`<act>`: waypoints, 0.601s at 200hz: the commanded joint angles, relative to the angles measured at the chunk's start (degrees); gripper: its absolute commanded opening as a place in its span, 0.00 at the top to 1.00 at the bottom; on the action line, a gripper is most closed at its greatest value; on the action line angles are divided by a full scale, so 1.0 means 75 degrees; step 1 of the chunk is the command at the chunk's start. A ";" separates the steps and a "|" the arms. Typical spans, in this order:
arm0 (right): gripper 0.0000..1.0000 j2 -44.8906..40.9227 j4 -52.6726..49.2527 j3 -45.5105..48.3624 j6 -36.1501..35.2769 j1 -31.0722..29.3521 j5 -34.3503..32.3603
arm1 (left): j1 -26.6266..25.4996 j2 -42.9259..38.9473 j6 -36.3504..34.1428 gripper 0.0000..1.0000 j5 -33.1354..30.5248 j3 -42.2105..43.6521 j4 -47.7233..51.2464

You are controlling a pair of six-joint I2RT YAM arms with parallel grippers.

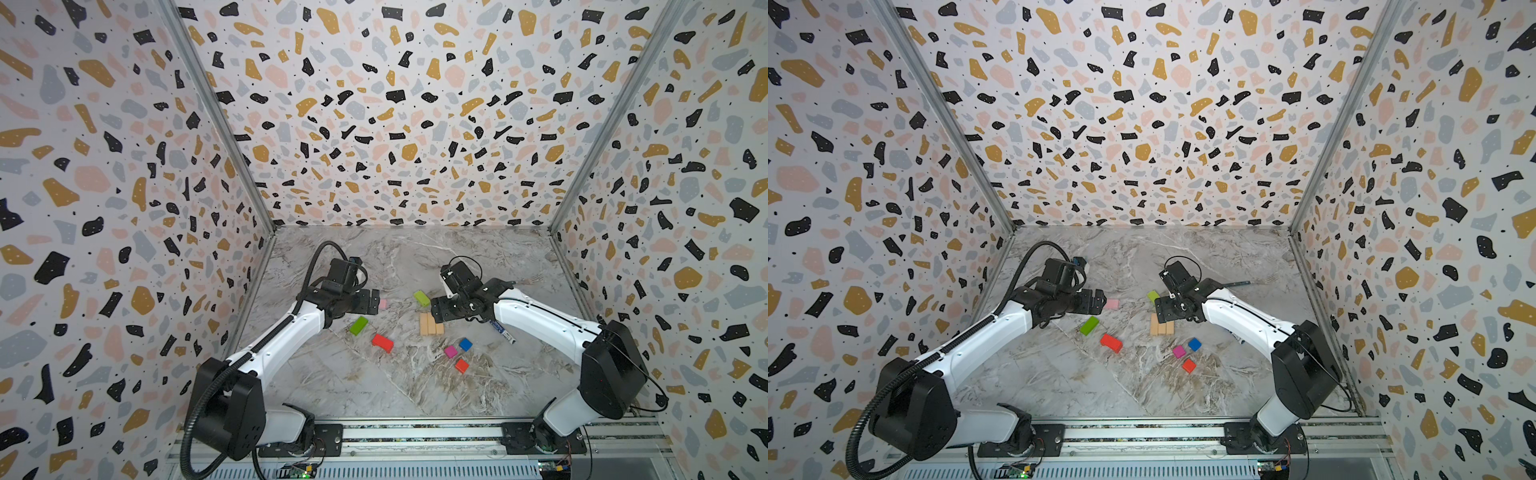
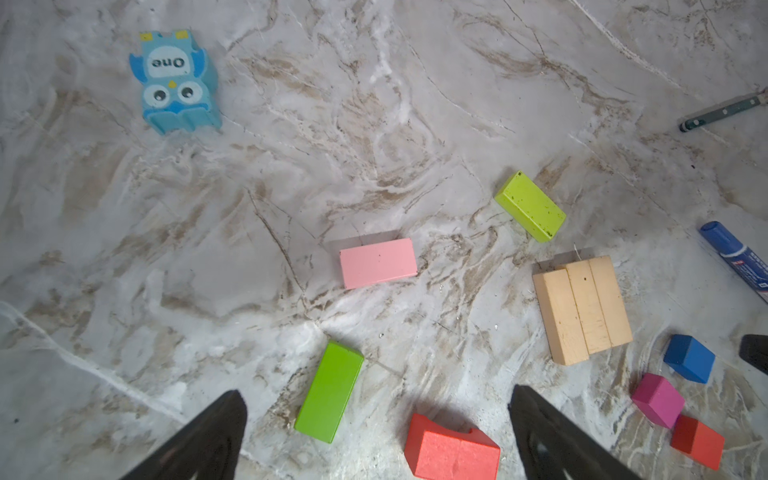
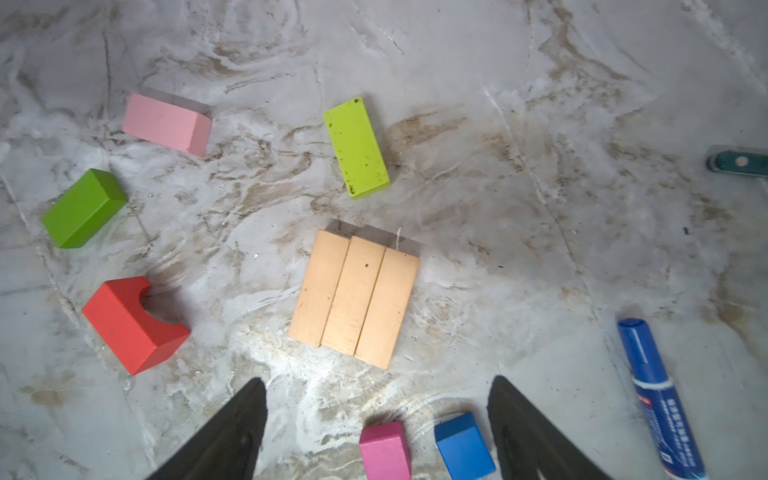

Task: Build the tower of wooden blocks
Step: 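Raise both grippers away from the wood blocks, then move the right gripper over the lime green block farther from the robot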

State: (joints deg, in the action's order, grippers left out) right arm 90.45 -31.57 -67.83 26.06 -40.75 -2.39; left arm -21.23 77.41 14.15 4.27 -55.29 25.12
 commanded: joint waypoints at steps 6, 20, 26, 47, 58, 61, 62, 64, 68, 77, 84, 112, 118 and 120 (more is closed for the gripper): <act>0.16 0.0241 0.0184 -0.0396 0.0327 -0.0262 0.0319 | 0.0282 -0.0239 0.0066 0.00 0.0336 0.0088 -0.0481; 0.16 0.0510 0.0266 -0.0564 0.0418 -0.0437 0.0155 | 0.0518 -0.0318 0.0188 0.00 0.0547 0.0154 -0.0648; 0.16 0.0616 0.0290 -0.0659 0.0447 -0.0507 0.0101 | 0.0660 -0.0345 0.0250 0.00 0.0693 0.0183 -0.0731; 0.18 0.1019 0.0464 -0.0923 0.0548 -0.0656 0.0097 | 0.1020 -0.0407 0.0315 0.00 0.0874 0.0255 -0.0830; 0.18 0.1227 0.0474 -0.1100 0.0579 -0.0694 0.0056 | 0.1121 -0.0425 0.0325 0.00 0.0867 0.0282 -0.0834; 0.19 0.1284 0.0466 -0.1167 0.0585 -0.0704 0.0036 | 0.1129 -0.0428 0.0330 0.00 0.0877 0.0282 -0.0843; 0.19 0.1303 0.0463 -0.1188 0.0588 -0.0705 0.0025 | 0.1136 -0.0423 0.0329 0.00 0.0880 0.0282 -0.0836; 0.19 0.1338 0.0446 -0.1239 0.0599 -0.0707 0.0017 | 0.1142 -0.0420 0.0334 0.00 0.0883 0.0282 -0.0841; 0.19 0.1418 0.0408 -0.1322 0.0613 -0.0707 -0.0024 | 0.1154 -0.0419 0.0330 0.00 0.0889 0.0282 -0.0831; 0.20 0.1572 0.0308 -0.1521 0.0674 -0.0719 -0.0093 | 0.1178 -0.0420 0.0319 0.00 0.0911 0.0282 -0.0831; 0.21 0.1690 0.0254 -0.1673 0.0742 -0.0719 -0.0106 | 0.1192 -0.0432 0.0316 0.00 0.0914 0.0282 -0.0831; 0.23 0.2081 0.0186 -0.2012 0.0928 -0.0731 -0.0512 | 0.1237 -0.0467 0.0328 0.00 0.0918 0.0318 -0.0869; 0.22 0.2168 0.0130 -0.2086 0.1012 -0.0710 -0.0699 | 0.1237 -0.0460 0.0328 0.00 0.0933 0.0326 -0.0866; 0.22 0.2207 0.0111 -0.2117 0.1045 -0.0702 -0.0759 | 0.1237 -0.0464 0.0328 0.00 0.0943 0.0319 -0.0874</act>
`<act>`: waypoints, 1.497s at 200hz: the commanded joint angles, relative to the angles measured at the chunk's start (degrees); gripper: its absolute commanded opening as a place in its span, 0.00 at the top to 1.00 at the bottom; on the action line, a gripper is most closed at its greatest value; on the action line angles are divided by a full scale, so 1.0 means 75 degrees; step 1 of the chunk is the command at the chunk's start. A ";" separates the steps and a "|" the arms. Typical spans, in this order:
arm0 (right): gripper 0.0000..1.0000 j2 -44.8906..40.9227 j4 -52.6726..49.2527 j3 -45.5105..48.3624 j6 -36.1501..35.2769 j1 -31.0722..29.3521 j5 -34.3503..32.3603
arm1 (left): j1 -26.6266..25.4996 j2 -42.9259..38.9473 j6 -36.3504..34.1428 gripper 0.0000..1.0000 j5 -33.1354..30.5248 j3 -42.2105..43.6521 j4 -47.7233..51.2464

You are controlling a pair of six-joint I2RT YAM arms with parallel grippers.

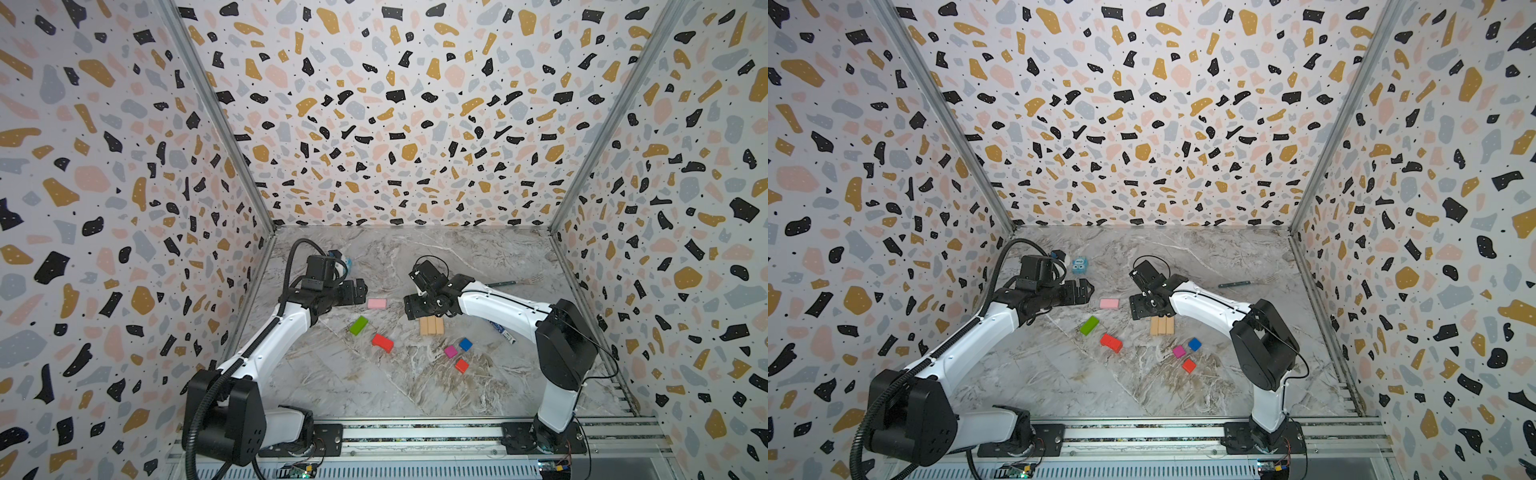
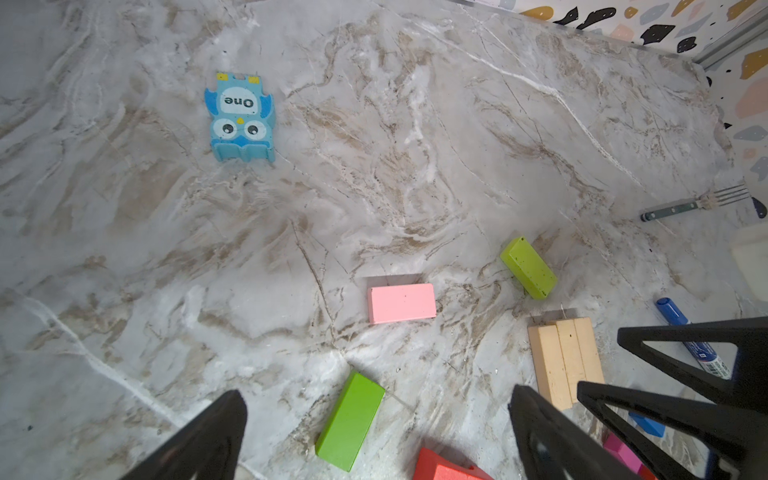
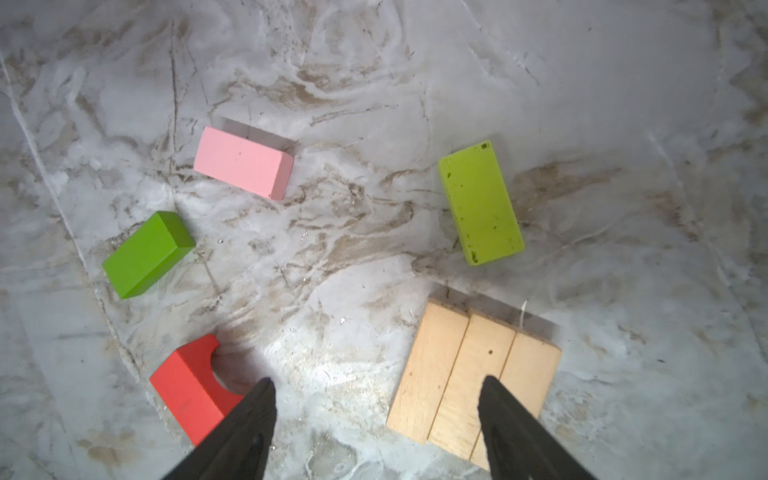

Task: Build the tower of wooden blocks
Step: 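Move the right gripper over the lime green block farther from the robot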

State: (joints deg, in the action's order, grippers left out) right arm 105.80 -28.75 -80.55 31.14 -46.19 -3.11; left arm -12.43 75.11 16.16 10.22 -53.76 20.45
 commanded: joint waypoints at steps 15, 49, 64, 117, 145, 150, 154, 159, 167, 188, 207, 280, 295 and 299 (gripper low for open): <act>0.22 0.0452 -0.0483 -0.0750 0.0715 0.0086 -0.0943 | 0.0063 -0.0136 0.0076 0.00 0.0205 0.0136 -0.0270; 0.20 0.0996 -0.0449 -0.1479 0.1296 0.0078 -0.0947 | 0.0063 -0.0130 0.0072 0.00 0.0243 0.0133 -0.0280; 0.20 0.1200 -0.0394 -0.1705 0.1299 0.0121 -0.0991 | 0.0063 -0.0136 0.0066 0.00 0.0249 0.0148 -0.0287; 0.22 0.1927 -0.1113 -0.2380 0.0665 0.0264 -0.1472 | 0.0074 -0.0148 0.0071 0.00 0.0336 0.0154 -0.0301; 0.21 0.2018 -0.1222 -0.2256 0.0325 0.0362 -0.1670 | 0.0075 -0.0150 0.0075 0.00 0.0351 0.0170 -0.0319; 0.21 0.2007 -0.1173 -0.2202 0.0272 0.0385 -0.1638 | 0.0075 -0.0145 0.0081 0.00 0.0360 0.0160 -0.0318; 0.21 0.1996 -0.1158 -0.2162 0.0246 0.0396 -0.1614 | 0.0075 -0.0139 0.0083 0.00 0.0360 0.0160 -0.0329; 0.21 0.1975 -0.1118 -0.2103 0.0215 0.0427 -0.1570 | 0.0075 -0.0136 0.0083 0.00 0.0358 0.0160 -0.0333; 0.20 0.1940 -0.1018 -0.1970 0.0126 0.0443 -0.1554 | 0.0075 -0.0136 0.0083 0.00 0.0359 0.0160 -0.0328; 0.20 0.1913 -0.0953 -0.1789 0.0032 0.0533 -0.1553 | 0.0076 -0.0133 0.0083 0.00 0.0349 0.0172 -0.0336; 0.20 0.1936 -0.0936 -0.1640 -0.0061 0.0603 -0.1482 | 0.0075 -0.0113 0.0082 0.00 0.0349 0.0162 -0.0336; 0.19 0.1694 -0.0579 -0.0893 -0.0178 0.0948 -0.1361 | 0.0075 -0.0055 0.0083 0.00 0.0357 0.0165 -0.0356; 0.19 0.1674 -0.0541 -0.0855 -0.0196 0.1041 -0.1343 | 0.0075 -0.0042 0.0083 0.00 0.0360 0.0163 -0.0347; 0.19 0.1659 -0.0538 -0.0844 -0.0211 0.1074 -0.1345 | 0.0075 -0.0039 0.0083 0.00 0.0360 0.0161 -0.0358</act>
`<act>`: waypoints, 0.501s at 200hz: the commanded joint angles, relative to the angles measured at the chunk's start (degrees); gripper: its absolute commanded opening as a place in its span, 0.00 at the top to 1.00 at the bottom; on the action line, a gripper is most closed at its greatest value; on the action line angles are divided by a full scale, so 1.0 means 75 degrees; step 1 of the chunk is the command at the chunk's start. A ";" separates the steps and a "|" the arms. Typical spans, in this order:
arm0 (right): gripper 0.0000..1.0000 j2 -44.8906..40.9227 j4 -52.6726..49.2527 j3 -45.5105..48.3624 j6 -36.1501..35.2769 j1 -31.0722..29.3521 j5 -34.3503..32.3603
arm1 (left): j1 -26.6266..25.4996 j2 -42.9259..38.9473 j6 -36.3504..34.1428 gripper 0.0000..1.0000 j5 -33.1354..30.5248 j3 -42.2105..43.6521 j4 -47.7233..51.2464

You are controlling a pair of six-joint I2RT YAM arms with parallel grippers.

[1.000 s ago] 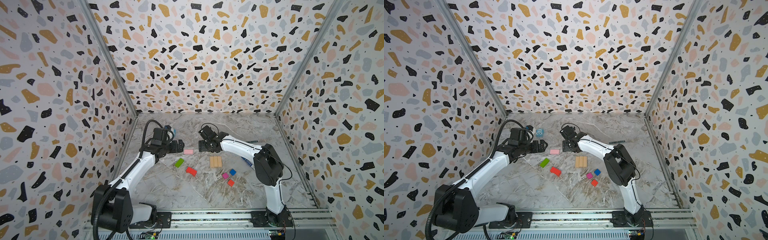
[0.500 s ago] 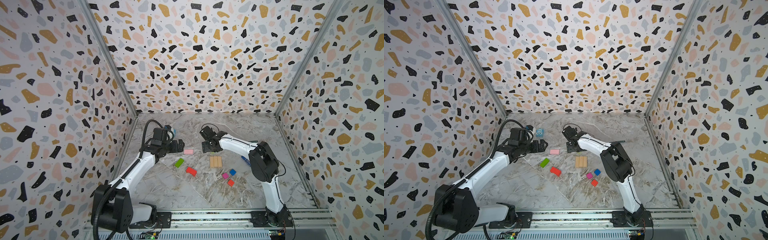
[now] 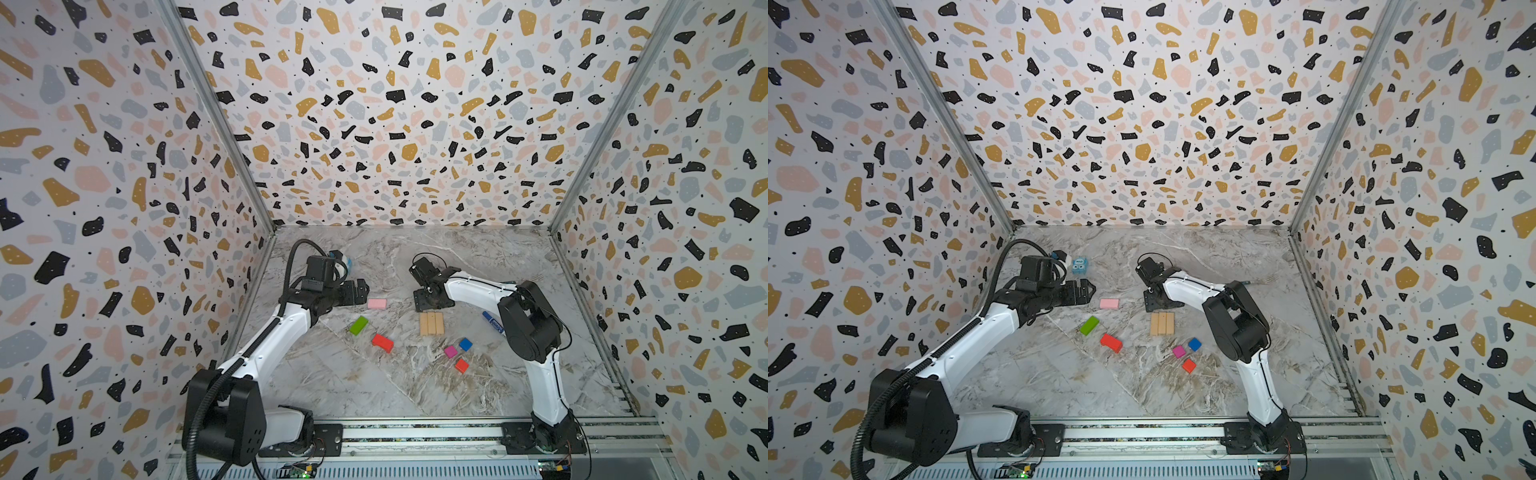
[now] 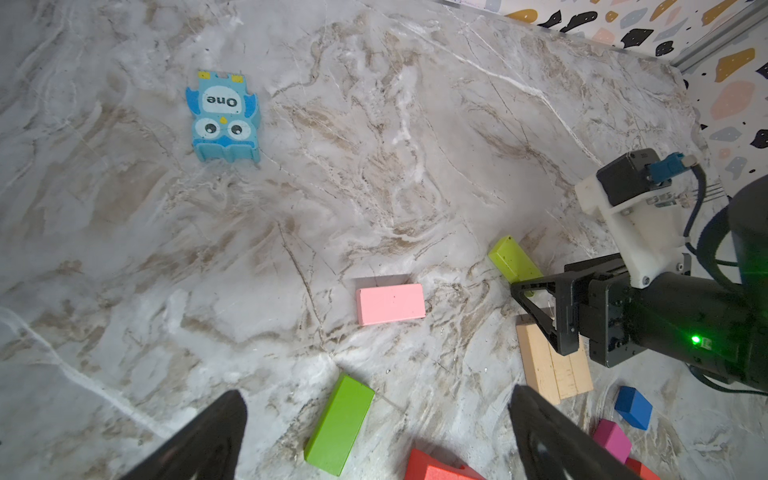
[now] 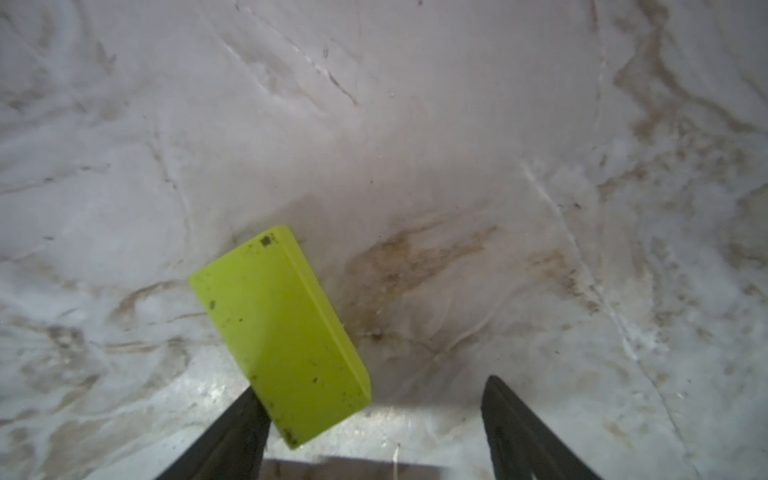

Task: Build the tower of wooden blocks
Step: 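Move the right gripper over the lime green block farther from the robot, then lower the right gripper and close it on the lime green block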

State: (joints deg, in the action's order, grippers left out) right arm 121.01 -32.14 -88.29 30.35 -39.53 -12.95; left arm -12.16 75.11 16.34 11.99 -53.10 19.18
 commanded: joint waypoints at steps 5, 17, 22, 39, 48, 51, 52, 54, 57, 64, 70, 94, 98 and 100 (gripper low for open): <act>0.19 -0.0370 -0.0086 0.0193 -0.0118 0.0205 -0.0035 | 0.0040 -0.0031 0.0066 0.00 0.0124 0.0067 -0.0182; 0.19 -0.0383 -0.0077 0.0190 -0.0132 0.0295 -0.0036 | 0.0040 -0.0020 0.0060 0.00 0.0124 0.0065 -0.0178; 0.20 -0.0394 -0.0075 0.0195 -0.0143 0.0346 -0.0027 | 0.0040 -0.0022 0.0060 0.00 0.0124 0.0062 -0.0179; 0.20 -0.0409 -0.0042 0.0218 -0.0205 0.0441 0.0062 | 0.0040 -0.0025 0.0061 0.00 0.0123 0.0082 -0.0178; 0.20 -0.0431 -0.0018 0.0220 -0.0223 0.0464 0.0094 | 0.0040 -0.0020 0.0063 0.00 0.0123 0.0072 -0.0179; 0.20 -0.0435 -0.0019 0.0209 -0.0236 0.0474 0.0116 | 0.0040 -0.0019 0.0060 0.00 0.0124 0.0064 -0.0180; 0.20 -0.0439 -0.0017 0.0213 -0.0243 0.0476 0.0125 | 0.0040 -0.0019 0.0060 0.00 0.0124 0.0062 -0.0179; 0.20 -0.0451 -0.0016 0.0208 -0.0254 0.0477 0.0143 | 0.0040 -0.0025 0.0060 0.00 0.0124 0.0061 -0.0184; 0.20 -0.0466 -0.0015 0.0205 -0.0285 0.0477 0.0185 | 0.0040 -0.0019 0.0066 0.00 0.0124 0.0062 -0.0179; 0.20 -0.0494 0.0024 0.0206 -0.0361 0.0466 0.0311 | 0.0040 -0.0019 0.0060 0.00 0.0118 0.0064 -0.0179; 0.20 -0.0538 0.0072 0.0233 -0.0432 0.0458 0.0421 | 0.0040 -0.0025 0.0060 0.00 0.0124 0.0071 -0.0178; 0.20 -0.0722 0.0196 0.0278 -0.0499 0.0442 0.0690 | 0.0040 0.0011 0.0060 0.00 0.0148 0.0067 -0.0174; 0.19 -0.0760 0.0196 0.0276 -0.0465 0.0444 0.0710 | 0.0040 0.0015 0.0060 0.00 0.0148 0.0073 -0.0171; 0.19 -0.0769 0.0199 0.0282 -0.0444 0.0449 0.0725 | 0.0040 0.0016 0.0060 0.00 0.0148 0.0072 -0.0168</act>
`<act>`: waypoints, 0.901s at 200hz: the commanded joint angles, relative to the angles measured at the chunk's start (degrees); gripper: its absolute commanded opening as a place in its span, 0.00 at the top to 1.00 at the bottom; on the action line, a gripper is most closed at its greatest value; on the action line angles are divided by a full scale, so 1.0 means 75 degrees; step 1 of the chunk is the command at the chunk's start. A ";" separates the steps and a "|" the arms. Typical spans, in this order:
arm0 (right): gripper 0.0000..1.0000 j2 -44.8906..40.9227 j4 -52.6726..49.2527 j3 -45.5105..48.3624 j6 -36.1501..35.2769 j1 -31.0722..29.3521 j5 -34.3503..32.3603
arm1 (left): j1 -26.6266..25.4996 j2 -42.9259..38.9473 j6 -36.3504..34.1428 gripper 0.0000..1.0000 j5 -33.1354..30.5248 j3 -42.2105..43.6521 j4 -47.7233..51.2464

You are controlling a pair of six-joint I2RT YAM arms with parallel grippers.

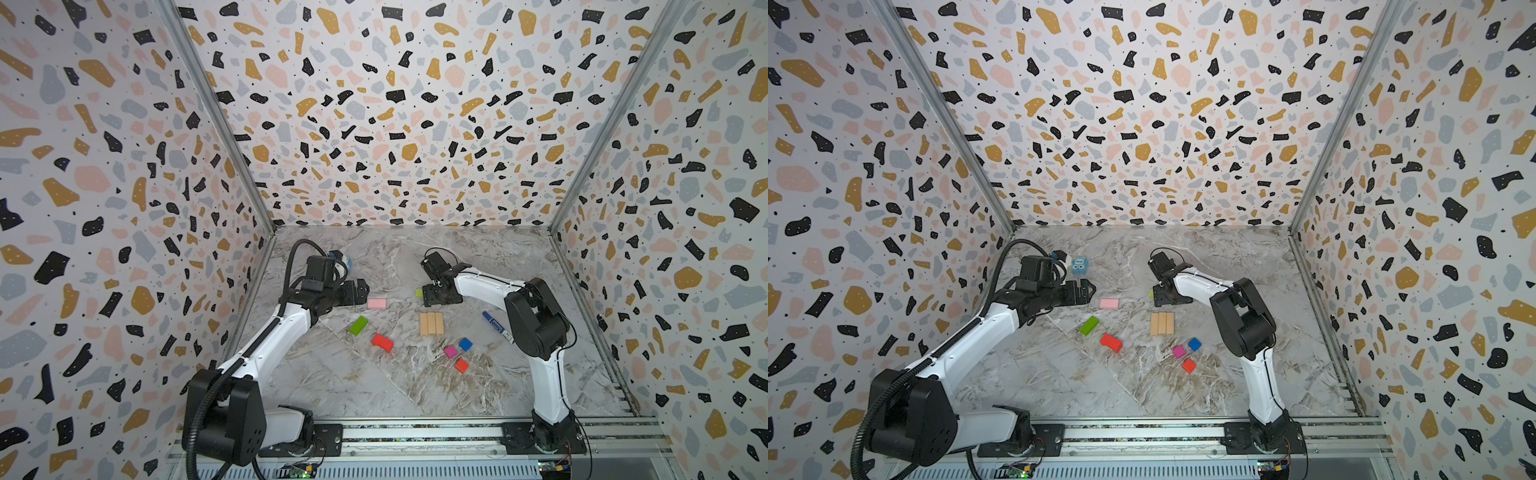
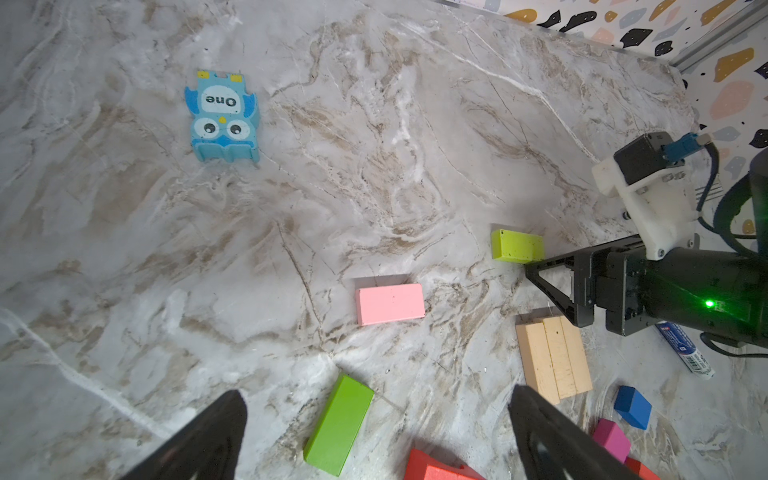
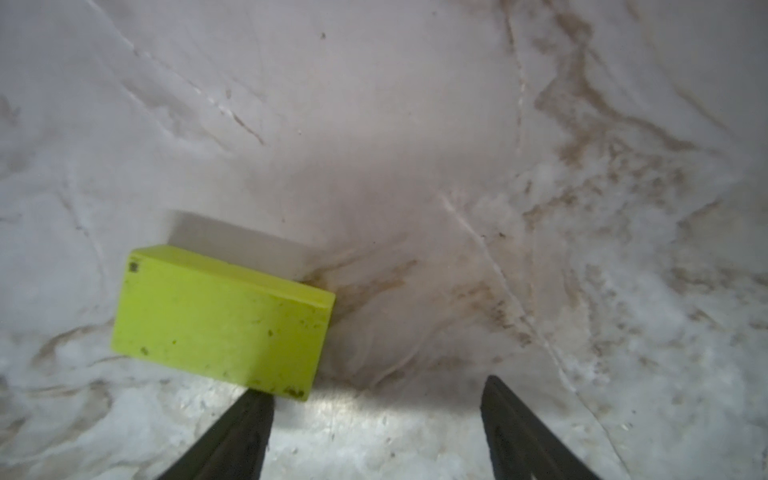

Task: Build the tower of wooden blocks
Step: 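Lower the right gripper and close it on the lime green block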

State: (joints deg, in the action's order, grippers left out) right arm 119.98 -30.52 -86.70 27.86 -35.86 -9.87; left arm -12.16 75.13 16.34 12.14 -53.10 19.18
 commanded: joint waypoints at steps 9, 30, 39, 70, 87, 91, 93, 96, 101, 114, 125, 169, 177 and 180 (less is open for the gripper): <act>0.19 -0.0717 0.0042 0.0074 -0.0063 -0.0045 0.0425 | 0.0040 0.0013 0.0060 0.00 0.0148 0.0072 -0.0167; 0.19 -0.0820 0.0228 0.0056 0.0083 -0.0059 0.0715 | 0.0040 0.0013 0.0063 0.00 0.0155 0.0061 -0.0167; 0.19 -0.0805 0.0259 -0.0006 0.0187 -0.0059 0.0718 | 0.0040 0.0008 0.0061 0.00 0.0162 0.0061 -0.0167; 0.12 -0.0526 0.0263 -0.0305 0.0569 -0.0059 0.0802 | 0.0040 -0.0021 0.0060 0.00 0.0180 0.0084 -0.0178; 0.11 -0.0340 0.0260 -0.0453 0.0730 -0.0059 0.0836 | 0.0040 -0.0033 0.0060 0.00 0.0180 0.0084 -0.0179; 0.11 -0.0304 0.0274 -0.0475 0.0763 -0.0059 0.0862 | 0.0040 -0.0036 0.0059 0.00 0.0185 0.0084 -0.0178; 0.11 -0.0288 0.0285 -0.0487 0.0774 -0.0059 0.0868 | 0.0040 -0.0034 0.0060 0.00 0.0183 0.0084 -0.0178; 0.11 -0.0268 0.0295 -0.0515 0.0783 -0.0059 0.0880 | 0.0037 -0.0044 0.0060 0.00 0.0193 0.0084 -0.0181; 0.11 -0.0222 0.0316 -0.0548 0.0805 -0.0059 0.0883 | 0.0040 -0.0045 0.0053 0.00 0.0197 0.0088 -0.0178; 0.11 -0.0150 0.0384 -0.0626 0.0878 -0.0091 0.0850 | 0.0040 -0.0033 0.0054 0.00 0.0207 0.0080 -0.0178; 0.11 -0.0046 0.0383 -0.0733 0.0920 -0.0086 0.0838 | 0.0040 -0.0033 0.0050 0.00 0.0220 0.0072 -0.0178; 0.13 0.0395 0.0082 -0.1292 0.1172 -0.0094 0.0671 | 0.0040 -0.0064 0.0053 0.00 0.0230 0.0073 -0.0178; 0.14 0.0448 0.0081 -0.1339 0.1183 -0.0106 0.0651 | 0.0040 -0.0058 0.0050 0.00 0.0232 0.0079 -0.0182; 0.15 0.0463 0.0066 -0.1367 0.1194 -0.0106 0.0623 | 0.0040 -0.0054 0.0051 0.00 0.0233 0.0082 -0.0179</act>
State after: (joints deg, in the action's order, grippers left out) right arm 123.17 -27.83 -94.21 35.33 -36.29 -3.99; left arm -12.16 75.26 16.36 13.06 -53.10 19.18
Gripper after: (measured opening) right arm 0.864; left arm 0.998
